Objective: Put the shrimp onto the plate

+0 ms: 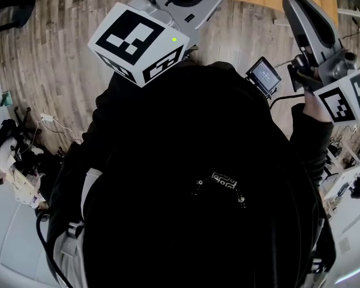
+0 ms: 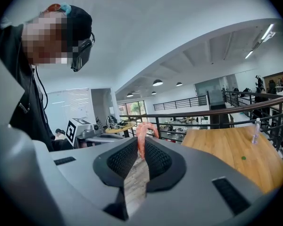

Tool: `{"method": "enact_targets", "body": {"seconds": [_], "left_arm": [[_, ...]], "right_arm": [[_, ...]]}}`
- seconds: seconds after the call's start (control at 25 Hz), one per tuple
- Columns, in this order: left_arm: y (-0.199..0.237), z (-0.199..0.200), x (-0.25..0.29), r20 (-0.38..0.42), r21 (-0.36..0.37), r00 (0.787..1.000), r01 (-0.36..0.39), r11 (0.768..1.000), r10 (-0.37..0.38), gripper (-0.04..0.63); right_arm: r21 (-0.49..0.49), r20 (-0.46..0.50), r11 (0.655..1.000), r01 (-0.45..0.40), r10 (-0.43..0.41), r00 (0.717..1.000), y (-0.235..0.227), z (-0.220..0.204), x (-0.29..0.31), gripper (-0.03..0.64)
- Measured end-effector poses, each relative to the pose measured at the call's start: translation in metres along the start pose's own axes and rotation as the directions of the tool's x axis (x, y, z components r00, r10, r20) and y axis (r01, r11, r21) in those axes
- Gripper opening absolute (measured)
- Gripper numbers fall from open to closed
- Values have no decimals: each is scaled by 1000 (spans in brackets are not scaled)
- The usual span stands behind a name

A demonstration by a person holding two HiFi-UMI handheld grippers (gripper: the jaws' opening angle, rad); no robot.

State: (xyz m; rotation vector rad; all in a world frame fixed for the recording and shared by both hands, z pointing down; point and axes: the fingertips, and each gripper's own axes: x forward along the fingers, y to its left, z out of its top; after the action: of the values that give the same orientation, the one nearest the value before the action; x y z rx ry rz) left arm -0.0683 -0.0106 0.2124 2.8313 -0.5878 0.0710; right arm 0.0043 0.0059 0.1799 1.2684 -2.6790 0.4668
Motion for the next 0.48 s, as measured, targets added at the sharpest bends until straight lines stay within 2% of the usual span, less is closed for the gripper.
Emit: {"method": "enact_targets", "body": {"seconds": [0.32, 0.48], "left_arm": [[6, -4, -23, 9, -26, 999, -34, 999, 34, -2], [19, -9, -19, 11, -24, 998, -69, 997, 69, -2]], "right_arm": [[-17, -17, 999, -45, 45, 999, 18, 7, 19, 58], [-24, -17, 996, -81, 80, 997, 8, 4, 31, 58]]}}
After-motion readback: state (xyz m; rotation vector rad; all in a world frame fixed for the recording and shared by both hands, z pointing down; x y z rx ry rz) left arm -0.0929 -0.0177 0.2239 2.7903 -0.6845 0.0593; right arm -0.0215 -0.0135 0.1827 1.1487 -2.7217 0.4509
